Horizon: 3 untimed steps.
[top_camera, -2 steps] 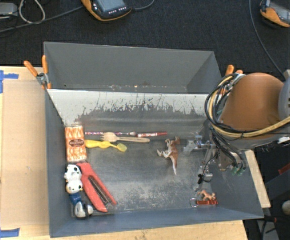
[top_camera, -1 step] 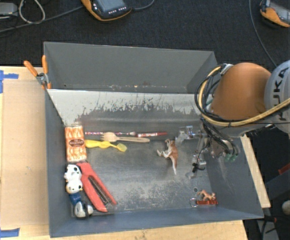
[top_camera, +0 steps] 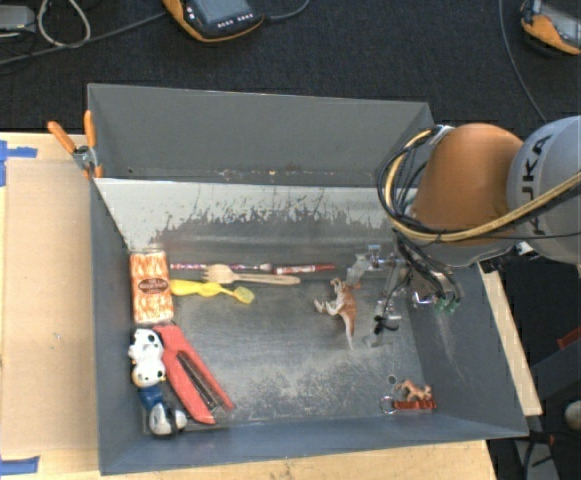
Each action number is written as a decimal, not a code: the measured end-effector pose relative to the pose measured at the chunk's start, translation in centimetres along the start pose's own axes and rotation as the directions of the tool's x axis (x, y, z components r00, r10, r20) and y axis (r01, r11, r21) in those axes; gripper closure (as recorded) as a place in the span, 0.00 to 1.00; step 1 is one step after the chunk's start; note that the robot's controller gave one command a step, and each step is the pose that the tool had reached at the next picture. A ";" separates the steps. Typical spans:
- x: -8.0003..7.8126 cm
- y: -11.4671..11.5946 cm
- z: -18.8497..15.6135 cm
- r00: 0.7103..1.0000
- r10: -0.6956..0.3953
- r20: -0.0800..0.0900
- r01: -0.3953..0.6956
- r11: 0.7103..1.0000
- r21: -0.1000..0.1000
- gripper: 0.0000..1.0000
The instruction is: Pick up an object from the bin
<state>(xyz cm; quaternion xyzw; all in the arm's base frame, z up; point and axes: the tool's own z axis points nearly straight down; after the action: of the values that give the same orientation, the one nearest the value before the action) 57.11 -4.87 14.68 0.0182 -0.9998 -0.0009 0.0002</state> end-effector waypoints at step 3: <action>-3.8 -2.4 9.1 0.987 -0.160 0.016 0.160 0.987 0.005 1.00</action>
Offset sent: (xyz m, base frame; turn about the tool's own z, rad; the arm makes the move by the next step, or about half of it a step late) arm 0.0315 -0.0214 -0.0768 -0.1351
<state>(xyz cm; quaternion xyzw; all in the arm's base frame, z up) 60.95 -7.13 5.60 0.0983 -0.9951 0.0006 -0.0082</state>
